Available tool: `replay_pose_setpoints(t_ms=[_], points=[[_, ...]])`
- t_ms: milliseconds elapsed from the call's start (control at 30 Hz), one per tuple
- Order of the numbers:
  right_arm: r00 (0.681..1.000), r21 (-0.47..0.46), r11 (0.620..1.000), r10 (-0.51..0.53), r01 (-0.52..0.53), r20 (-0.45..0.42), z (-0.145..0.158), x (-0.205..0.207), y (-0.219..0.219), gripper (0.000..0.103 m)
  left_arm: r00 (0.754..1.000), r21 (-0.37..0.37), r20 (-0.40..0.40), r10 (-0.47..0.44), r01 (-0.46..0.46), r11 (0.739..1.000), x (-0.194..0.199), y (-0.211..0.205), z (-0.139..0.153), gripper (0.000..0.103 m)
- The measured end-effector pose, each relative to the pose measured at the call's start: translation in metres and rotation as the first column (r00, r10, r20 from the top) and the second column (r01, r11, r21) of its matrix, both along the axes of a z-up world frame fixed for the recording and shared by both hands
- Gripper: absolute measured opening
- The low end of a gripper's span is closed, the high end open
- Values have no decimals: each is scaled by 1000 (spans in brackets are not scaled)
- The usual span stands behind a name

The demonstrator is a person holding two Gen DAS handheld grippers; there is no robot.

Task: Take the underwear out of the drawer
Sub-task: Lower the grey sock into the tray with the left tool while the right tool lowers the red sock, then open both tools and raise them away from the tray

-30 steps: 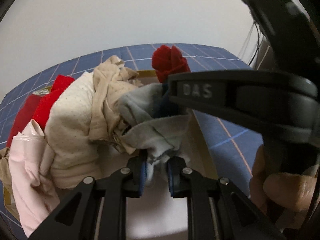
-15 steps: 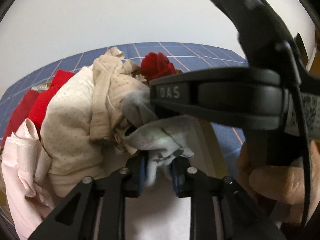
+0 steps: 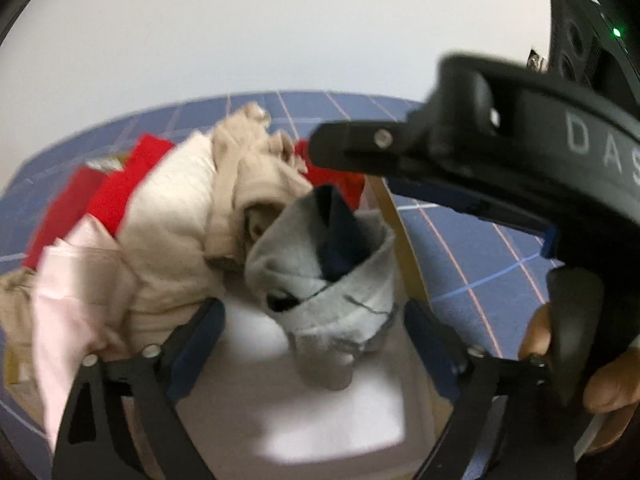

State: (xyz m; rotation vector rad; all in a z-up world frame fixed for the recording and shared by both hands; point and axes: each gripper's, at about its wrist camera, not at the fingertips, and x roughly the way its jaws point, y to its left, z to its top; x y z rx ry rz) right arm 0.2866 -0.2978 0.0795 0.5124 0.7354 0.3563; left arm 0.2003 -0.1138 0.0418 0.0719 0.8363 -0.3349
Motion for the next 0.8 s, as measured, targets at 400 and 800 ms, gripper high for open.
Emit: replay_pose_setpoints(t_ms=[400,800], points=[[998,92,994,-60,59,15,-2,-59,5,70,995,51,88,48,-53,997,-57,16,10,102],[999,2,999,-39,39,27,-11,-100,44,70,993,55,89,72,-77,996,-75,34,-3,102]])
